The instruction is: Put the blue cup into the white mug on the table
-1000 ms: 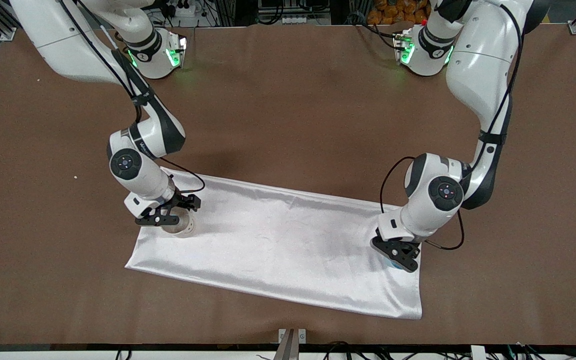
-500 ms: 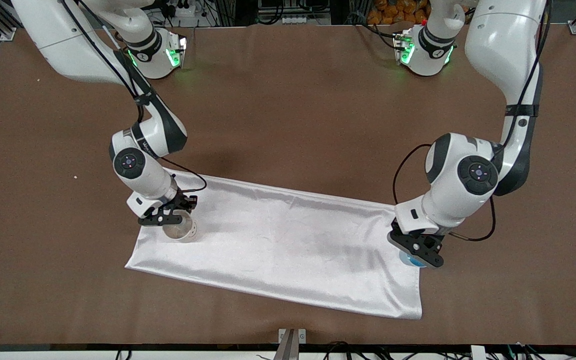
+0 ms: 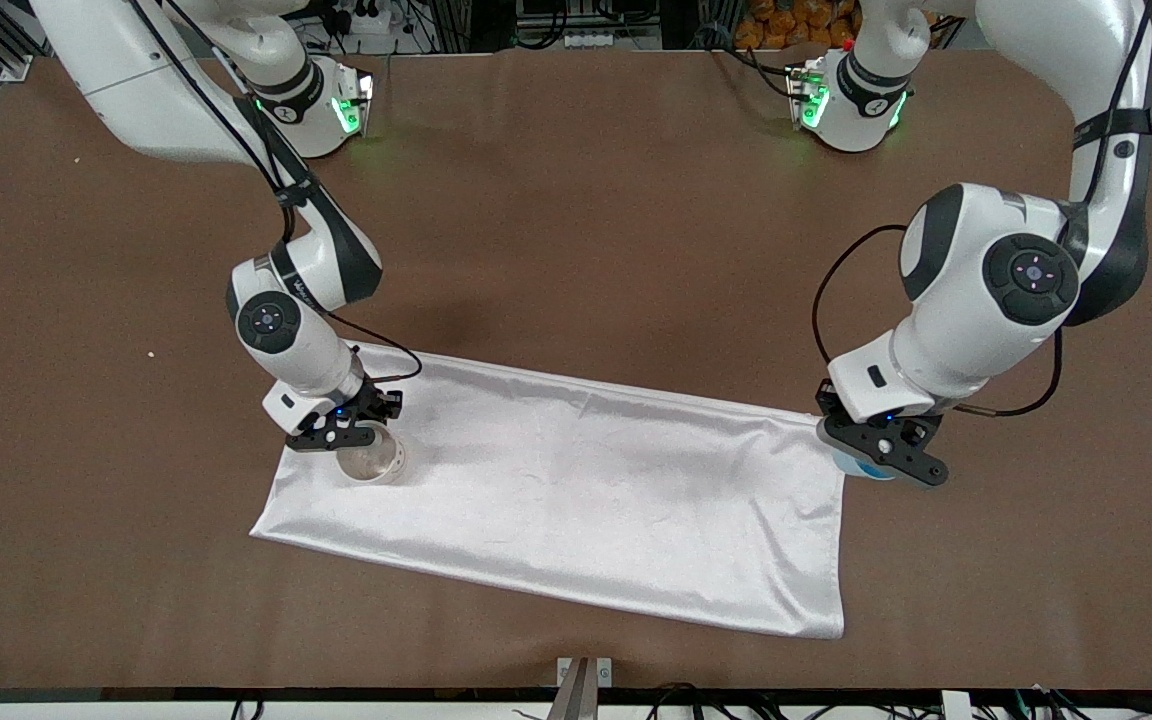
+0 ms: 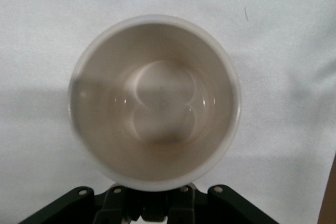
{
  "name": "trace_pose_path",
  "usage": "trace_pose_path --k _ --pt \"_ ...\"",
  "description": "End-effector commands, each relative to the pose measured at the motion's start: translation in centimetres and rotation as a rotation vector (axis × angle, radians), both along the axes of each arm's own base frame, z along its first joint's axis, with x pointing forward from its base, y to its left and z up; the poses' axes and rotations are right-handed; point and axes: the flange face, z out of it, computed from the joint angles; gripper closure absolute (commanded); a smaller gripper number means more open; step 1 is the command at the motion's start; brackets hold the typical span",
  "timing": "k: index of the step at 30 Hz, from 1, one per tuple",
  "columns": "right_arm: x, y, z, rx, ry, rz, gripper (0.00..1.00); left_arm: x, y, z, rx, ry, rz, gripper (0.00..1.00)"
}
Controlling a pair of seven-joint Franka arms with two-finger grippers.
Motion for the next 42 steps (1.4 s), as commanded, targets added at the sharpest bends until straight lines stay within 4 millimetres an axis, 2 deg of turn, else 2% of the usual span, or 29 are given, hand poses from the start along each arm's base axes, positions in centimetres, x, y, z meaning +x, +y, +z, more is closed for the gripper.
trace_pose_path --k 1,5,9,14,21,25,28,34,38,42 --pt "-0.7 1.5 2.6 -0.028 0.008 -0.005 0.92 -5.1 1.3 3.4 0.022 0.026 0.053 1.0" --pt "-1.8 3.6 4.2 -0.032 0.015 -0.029 0.93 -7.4 2.0 5.2 0.028 0.046 0.06 1.0" --pt "-3.4 6.7 5.5 -0.029 0.034 -0.058 0.95 -9.1 2.8 5.6 0.031 0.057 0.066 1.0" --pt "-5.5 10.5 7.4 -0.006 0.035 -0.085 0.97 -10.3 4.5 6.7 0.027 0.048 0.088 1.0" --pt "-8.8 16.4 8.4 0.067 0.034 -0.174 0.99 -12.3 6.4 8.5 0.034 0.072 0.113 1.0" --pt "-10.8 19.7 8.9 0.12 0.026 -0.215 0.98 -13.2 6.7 9.8 0.036 0.078 0.116 1.0" --pt "-12.3 22.0 8.5 0.152 0.02 -0.232 0.98 -13.6 6.8 10.3 0.038 0.082 0.135 1.0" --pt "-16.5 27.0 6.9 0.184 0.013 -0.217 0.99 -13.4 7.6 9.8 0.041 0.1 0.176 1.0" --pt "-18.6 29.0 5.2 0.146 -0.03 -0.208 0.98 -13.4 7.3 9.6 0.043 0.106 0.172 1.0" --pt "-20.8 30.6 2.6 0.117 -0.039 -0.181 0.98 -13.7 7.3 9.5 0.051 0.131 0.193 1.0"
